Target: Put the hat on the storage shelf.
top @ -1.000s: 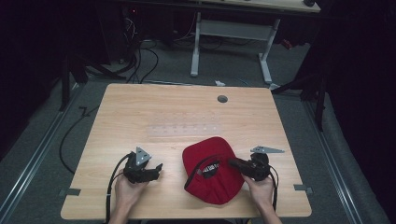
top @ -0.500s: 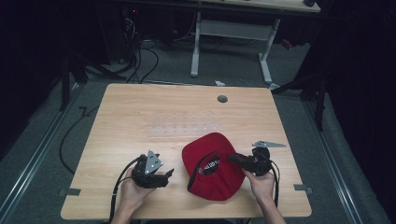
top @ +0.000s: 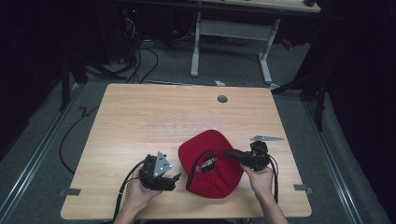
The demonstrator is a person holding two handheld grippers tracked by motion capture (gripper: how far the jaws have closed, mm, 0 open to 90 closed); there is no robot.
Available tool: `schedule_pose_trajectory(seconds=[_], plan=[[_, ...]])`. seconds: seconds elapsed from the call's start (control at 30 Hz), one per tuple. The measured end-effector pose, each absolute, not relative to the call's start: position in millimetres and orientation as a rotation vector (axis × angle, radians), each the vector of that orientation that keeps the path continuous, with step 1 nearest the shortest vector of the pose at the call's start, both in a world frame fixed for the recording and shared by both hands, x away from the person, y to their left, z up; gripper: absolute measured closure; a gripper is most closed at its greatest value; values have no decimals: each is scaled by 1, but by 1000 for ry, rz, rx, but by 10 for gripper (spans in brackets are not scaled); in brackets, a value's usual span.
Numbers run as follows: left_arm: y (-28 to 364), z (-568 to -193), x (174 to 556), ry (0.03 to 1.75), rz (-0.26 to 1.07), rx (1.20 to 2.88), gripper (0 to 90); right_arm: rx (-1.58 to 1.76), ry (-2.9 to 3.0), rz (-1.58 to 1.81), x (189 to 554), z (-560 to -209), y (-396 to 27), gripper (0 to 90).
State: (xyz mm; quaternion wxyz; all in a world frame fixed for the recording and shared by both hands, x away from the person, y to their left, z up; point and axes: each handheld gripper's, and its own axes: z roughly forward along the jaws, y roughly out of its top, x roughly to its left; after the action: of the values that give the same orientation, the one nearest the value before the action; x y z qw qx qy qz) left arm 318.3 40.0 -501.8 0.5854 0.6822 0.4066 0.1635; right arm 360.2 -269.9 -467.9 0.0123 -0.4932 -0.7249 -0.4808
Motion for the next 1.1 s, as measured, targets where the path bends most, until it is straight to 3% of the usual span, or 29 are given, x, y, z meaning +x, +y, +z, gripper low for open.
schedule_pose_trajectory(seconds=[0.27, 0.87, 1.1], plan=[[32, -496, 318, 925, 343, 1599, 151, -1502, -2270, -1466, 365, -462, -263, 815], [25, -494, 315, 863, 446, 1628, 147, -1474, -2310, -1346, 372, -455, -248, 813], [22, -497, 317, 865, 491, 1651, 207, -1467, -2303, -1346, 371, -453, -246, 810]])
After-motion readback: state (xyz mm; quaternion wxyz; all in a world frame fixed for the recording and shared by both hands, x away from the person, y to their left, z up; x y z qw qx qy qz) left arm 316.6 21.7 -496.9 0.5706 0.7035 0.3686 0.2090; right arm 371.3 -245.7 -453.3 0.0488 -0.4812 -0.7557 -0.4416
